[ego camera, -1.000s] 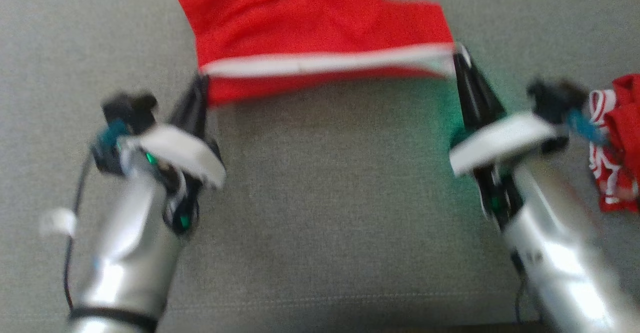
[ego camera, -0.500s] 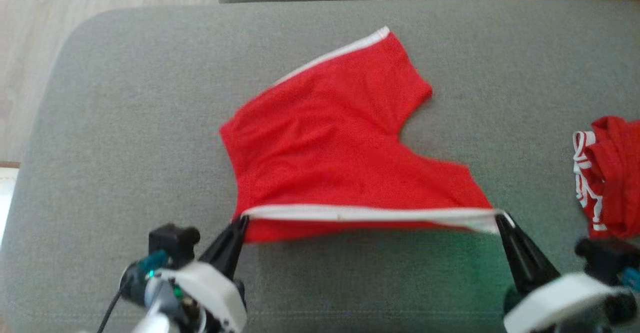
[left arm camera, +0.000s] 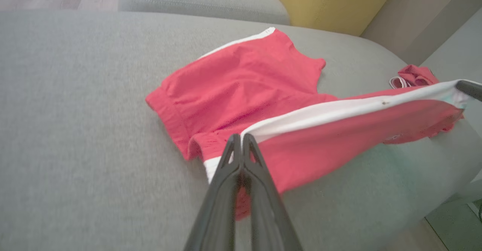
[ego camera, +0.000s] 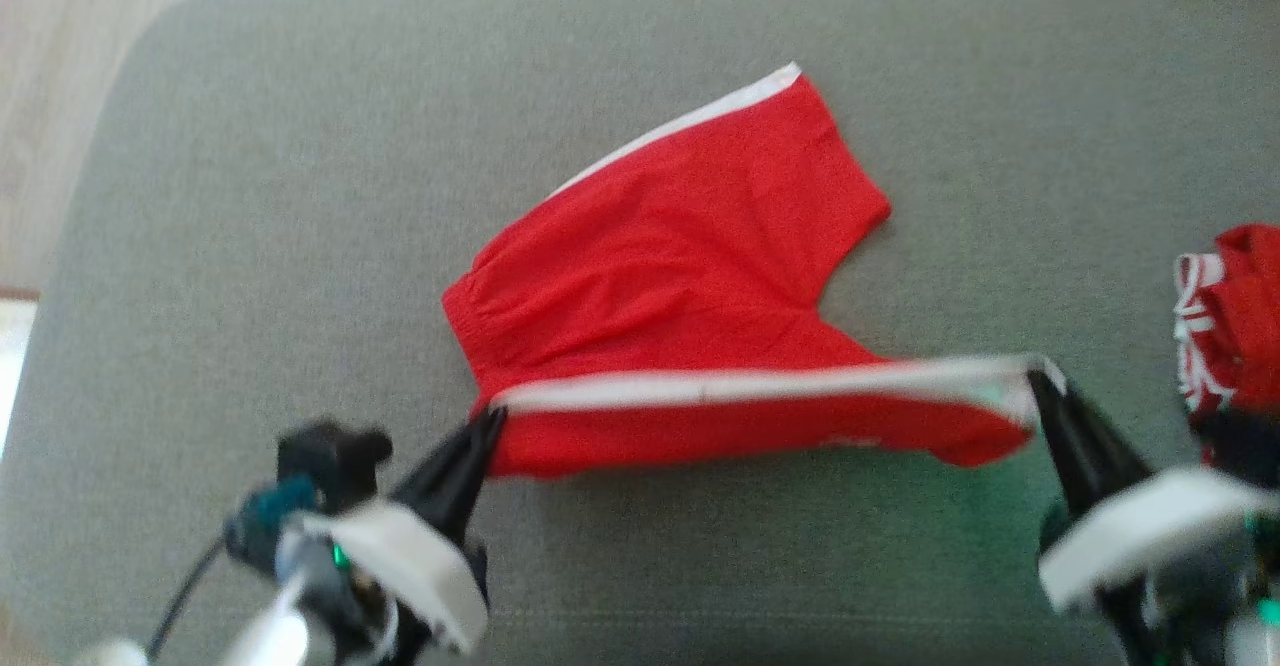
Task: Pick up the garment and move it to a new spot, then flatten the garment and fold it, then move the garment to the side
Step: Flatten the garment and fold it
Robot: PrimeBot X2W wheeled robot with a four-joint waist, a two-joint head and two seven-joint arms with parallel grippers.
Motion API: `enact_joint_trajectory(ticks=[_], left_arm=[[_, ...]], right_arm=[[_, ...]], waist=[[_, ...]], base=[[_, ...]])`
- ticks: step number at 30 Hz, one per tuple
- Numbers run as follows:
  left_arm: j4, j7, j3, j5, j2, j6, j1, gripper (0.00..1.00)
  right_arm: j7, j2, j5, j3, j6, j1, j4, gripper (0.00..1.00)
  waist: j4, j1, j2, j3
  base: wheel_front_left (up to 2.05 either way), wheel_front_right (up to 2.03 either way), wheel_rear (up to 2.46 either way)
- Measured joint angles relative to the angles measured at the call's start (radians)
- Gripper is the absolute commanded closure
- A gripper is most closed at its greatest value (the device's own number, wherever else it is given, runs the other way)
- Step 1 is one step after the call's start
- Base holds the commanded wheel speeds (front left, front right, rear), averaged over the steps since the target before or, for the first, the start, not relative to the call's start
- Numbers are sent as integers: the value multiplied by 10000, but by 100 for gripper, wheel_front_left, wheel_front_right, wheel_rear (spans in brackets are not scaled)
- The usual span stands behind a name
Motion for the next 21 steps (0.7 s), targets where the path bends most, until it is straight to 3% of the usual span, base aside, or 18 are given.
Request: enact_joint_trajectory(ticks=[9, 21], left_arm=[[1770, -418, 6, -138, -445, -1016, -3810, 100], [4073, -1262, -550, -238, -1026, -1452, -6028, 100]], right_arm=[[-454, -1246, -73, 589, 0, -5804, 3235, 100], [-1718, -1925, 222, 2023, 0, -9768, 7471, 100]], waist=[[619, 2, 0, 1937], [1527, 3, -1, 3230]], base=[[0, 0, 0], [0, 0, 0]])
